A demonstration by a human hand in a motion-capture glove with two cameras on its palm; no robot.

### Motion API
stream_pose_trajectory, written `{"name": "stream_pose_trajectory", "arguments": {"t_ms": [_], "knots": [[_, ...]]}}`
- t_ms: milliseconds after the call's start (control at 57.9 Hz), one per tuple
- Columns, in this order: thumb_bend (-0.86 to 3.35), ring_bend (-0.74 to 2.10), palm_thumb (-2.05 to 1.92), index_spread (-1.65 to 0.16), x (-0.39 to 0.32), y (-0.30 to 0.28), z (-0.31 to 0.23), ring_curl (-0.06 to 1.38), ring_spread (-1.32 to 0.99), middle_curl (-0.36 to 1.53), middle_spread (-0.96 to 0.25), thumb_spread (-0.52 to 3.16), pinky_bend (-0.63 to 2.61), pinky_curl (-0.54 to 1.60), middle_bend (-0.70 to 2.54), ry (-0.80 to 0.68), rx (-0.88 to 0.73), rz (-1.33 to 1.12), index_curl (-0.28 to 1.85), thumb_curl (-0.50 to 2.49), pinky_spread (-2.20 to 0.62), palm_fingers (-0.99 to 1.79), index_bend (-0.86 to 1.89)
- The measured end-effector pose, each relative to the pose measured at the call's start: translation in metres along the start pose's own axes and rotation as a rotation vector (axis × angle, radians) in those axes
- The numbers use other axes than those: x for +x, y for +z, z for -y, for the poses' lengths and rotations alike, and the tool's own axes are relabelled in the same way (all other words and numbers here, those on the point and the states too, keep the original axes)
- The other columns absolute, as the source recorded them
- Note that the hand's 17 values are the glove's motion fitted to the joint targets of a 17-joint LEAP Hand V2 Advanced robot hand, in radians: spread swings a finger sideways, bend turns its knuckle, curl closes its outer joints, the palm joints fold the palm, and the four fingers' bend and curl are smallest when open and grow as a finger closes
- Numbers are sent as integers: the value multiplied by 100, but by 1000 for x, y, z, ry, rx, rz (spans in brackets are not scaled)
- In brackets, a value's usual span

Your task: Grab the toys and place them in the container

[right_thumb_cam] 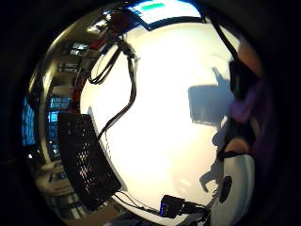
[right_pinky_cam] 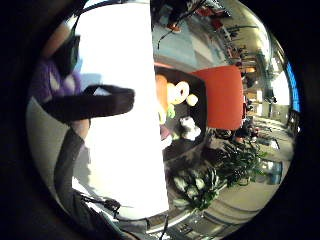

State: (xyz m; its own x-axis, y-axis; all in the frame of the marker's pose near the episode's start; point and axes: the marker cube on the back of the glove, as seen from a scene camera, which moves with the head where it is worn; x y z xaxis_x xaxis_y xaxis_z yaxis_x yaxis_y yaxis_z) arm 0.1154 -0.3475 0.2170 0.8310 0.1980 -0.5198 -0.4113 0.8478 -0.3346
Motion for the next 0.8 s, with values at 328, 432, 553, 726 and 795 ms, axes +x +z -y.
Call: {"name": "stream_pose_trajectory", "arguments": {"t_ms": [328, 432, 553, 726, 795], "knots": [[28, 95, 86, -29, -59, -79, -24, 72, -44, 67, -33, 95, 110, 45, 72, -244, 79, 108, 59, 80, -39, 90, 71], [29, 102, 86, -29, -117, -107, -52, 79, -48, 78, -39, 83, 117, 49, 80, -363, 82, 112, 68, 88, -40, 81, 79], [31, 107, 85, -28, -189, -131, -86, 84, -52, 91, -45, 73, 125, 53, 88, -577, 112, 118, 79, 97, -41, 69, 87], [33, 115, 82, -29, -278, -138, -145, 91, -56, 107, -51, 62, 136, 56, 95, -837, 125, 63, 93, 108, -40, 56, 94], [34, 118, 81, -29, -297, -138, -162, 93, -57, 112, -53, 58, 139, 57, 96, -888, 107, 62, 98, 113, -40, 52, 96]]}}
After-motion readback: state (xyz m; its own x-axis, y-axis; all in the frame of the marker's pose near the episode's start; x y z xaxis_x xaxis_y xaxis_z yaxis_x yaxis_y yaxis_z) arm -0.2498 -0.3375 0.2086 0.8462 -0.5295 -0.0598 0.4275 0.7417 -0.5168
